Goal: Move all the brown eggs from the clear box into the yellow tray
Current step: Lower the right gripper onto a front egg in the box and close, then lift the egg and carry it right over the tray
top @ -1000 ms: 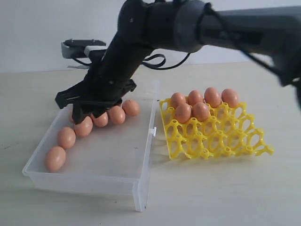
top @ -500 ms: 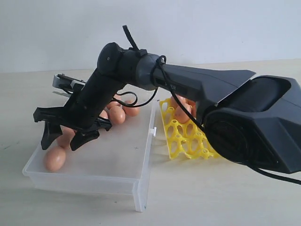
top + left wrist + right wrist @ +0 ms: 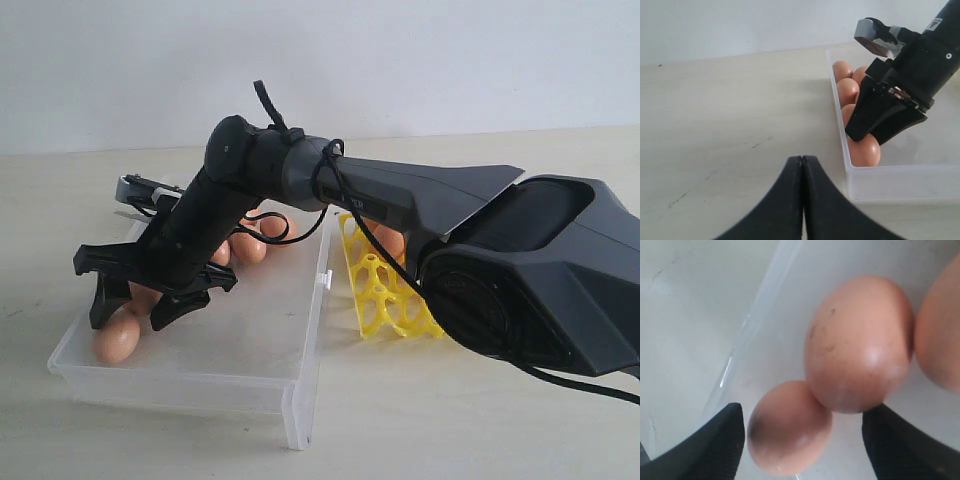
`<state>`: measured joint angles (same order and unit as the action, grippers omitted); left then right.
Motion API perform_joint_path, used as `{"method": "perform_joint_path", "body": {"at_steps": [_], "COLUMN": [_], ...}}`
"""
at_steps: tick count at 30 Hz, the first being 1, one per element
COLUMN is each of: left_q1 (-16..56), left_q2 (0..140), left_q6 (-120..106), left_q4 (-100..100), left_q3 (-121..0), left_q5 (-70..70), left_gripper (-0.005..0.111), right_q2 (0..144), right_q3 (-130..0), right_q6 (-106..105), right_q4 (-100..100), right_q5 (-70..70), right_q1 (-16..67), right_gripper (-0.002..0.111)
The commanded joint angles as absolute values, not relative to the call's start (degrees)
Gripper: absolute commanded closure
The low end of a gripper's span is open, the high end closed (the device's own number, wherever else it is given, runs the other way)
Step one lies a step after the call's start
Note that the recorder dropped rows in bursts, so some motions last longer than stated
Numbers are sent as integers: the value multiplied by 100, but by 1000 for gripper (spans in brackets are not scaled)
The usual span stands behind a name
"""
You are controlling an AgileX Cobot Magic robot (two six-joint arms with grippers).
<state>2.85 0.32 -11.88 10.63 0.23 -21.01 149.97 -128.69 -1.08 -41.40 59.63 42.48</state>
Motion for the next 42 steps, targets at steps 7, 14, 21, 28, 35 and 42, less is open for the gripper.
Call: {"method": "perform_joint_path", "body": {"at_steps": [7,14,21,28,35,42], "left_q1": [279,279,279,279,279,279], "left_q2": [0,0,0,0,0,0], "left_q6": [-1178,-1178,-1178,-1178,-1178,-1178], "left_q4": [1068,1068,1068,1068,1068,1068], "left_q3": [0,0,0,0,0,0], "left_q5": [-2046,-2046,-2046,-2046,-2046,-2046], "left_gripper": [107,107,107,107,107,107], "right_q2": [15003,15003,15003,14992,14745,14202], "right_q3": [-12909,-12909,-12909,-12909,-12909,-12897], "right_q6": [-79,-145,-236,-270,-603,-705], "right_q4": [-4168,-4209,-4209,-4124,-3717,-2882], "right_q5": [5864,5913,5954,5954,5861,5873], "right_q1": [4260,4300,4403,4434,4434,4434], "right_gripper": [58,58,48,79,108,108]}}
